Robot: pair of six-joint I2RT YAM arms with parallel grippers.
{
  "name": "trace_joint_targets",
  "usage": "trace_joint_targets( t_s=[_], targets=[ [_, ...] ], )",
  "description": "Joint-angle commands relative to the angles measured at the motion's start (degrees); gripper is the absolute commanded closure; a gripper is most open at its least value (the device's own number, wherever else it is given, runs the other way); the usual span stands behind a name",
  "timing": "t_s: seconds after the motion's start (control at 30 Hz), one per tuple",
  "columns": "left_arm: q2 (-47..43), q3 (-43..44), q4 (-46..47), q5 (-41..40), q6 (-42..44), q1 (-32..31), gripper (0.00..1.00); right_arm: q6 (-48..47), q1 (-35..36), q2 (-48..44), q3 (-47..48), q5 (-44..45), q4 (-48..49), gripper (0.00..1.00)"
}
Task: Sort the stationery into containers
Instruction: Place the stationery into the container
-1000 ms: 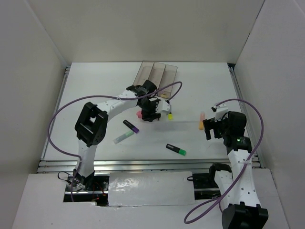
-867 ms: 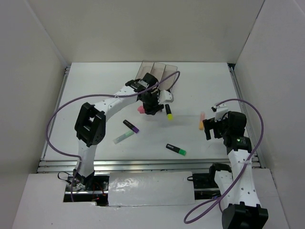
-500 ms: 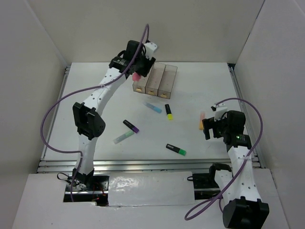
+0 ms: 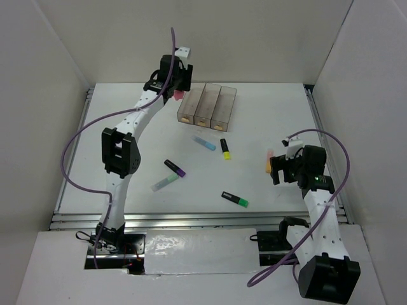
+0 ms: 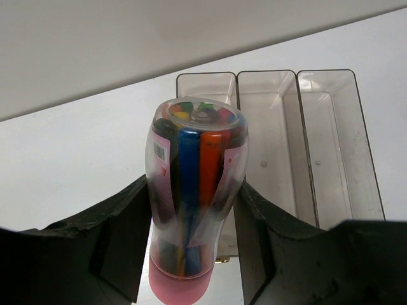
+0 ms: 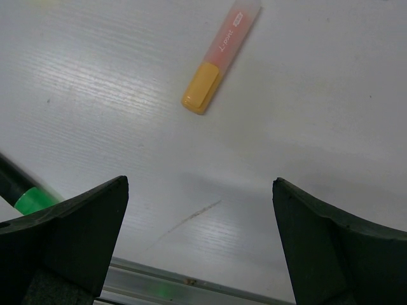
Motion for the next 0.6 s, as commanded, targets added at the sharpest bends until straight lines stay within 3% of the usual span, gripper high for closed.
trace_joint_targets(
  t_s=[0.0,0.33,0.57],
  targets=[
    [2.7,4.1,6.8,3.9,-2.0,-0.6,1.0,1.2,-0.3,1.1,1.8,0.2,2.5,0.0],
    [8.0,1.4,10.1,6.2,-1.1,-0.7,0.93,2.1,-0.3,4.4,2.2,0.0,4.4,0.0],
    [10.5,1.3,11.8,4.2,0.3,-0.7,0.8,3.2,-0.4,6.1,3.1,0.0,5.1,0.0]
  ],
)
